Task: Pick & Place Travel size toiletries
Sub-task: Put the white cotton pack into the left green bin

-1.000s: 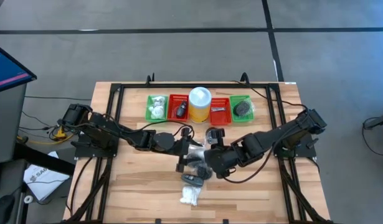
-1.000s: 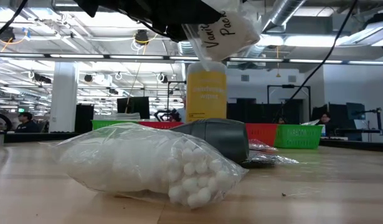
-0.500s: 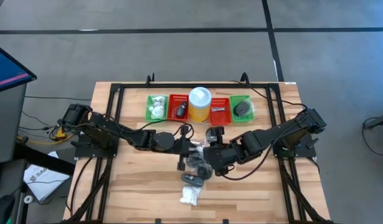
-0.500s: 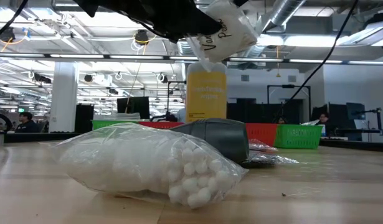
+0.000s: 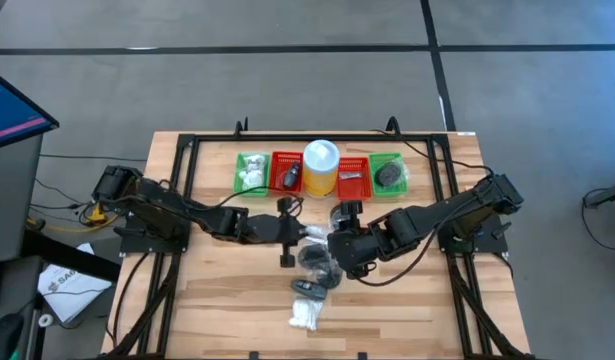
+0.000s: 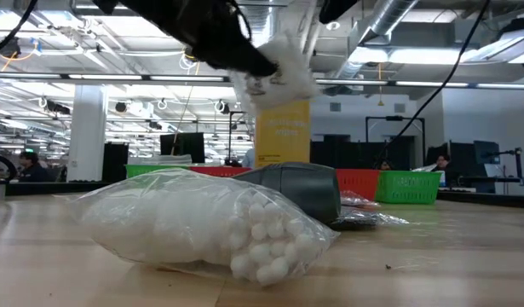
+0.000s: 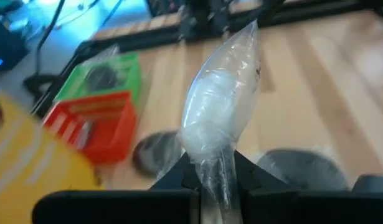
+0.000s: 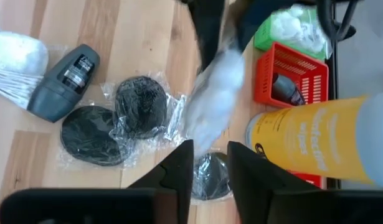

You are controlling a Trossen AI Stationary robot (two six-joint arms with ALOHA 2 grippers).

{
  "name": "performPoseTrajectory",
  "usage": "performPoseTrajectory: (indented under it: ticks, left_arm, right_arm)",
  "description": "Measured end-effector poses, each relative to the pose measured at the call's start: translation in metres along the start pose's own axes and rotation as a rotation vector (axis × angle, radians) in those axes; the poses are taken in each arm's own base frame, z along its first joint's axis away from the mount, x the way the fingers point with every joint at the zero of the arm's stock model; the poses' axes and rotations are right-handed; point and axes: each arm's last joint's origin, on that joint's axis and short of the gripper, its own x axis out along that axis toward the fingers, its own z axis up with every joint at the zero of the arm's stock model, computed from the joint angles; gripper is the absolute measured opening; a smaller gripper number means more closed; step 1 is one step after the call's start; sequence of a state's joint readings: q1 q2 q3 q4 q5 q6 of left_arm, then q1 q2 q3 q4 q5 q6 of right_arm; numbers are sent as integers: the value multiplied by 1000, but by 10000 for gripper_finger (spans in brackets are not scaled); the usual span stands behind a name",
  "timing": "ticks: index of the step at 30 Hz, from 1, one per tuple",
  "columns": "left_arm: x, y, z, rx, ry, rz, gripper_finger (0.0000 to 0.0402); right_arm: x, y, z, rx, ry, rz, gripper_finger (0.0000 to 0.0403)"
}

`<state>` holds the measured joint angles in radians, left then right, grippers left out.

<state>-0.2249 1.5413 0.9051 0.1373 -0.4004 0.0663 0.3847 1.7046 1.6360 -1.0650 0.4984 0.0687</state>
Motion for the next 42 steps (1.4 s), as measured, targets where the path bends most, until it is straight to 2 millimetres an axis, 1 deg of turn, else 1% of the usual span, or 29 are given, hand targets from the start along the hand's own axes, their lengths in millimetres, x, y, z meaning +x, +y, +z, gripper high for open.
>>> performPoseTrajectory:
  ticks: [6,12,17,21,25,35,37,42]
  left_arm:
    - [-26,14,-1,-27,107,103,11]
    - [-51,27,-3,-31,195,160,9]
    - [-66,44,-9,-67,276,219,11]
    - [-73,60,-14,-104,316,266,10]
    - [-77,74,-29,-138,343,283,11]
    - [-84,106,-78,-255,452,337,10]
    - [-84,112,-86,-263,476,338,9]
    - [-84,128,-95,-273,508,362,10]
  right_arm:
    - [1,-3,0,17,5,-4,110]
    - [3,-1,2,31,-23,-1,113]
    - [4,-1,1,28,-15,-1,113]
    - [4,-1,1,28,-16,0,113]
    - [4,-1,1,28,-16,0,113]
    - [4,-1,2,28,-16,1,113]
    - [4,-1,2,29,-16,1,113]
    - [5,-3,3,42,-31,-1,113]
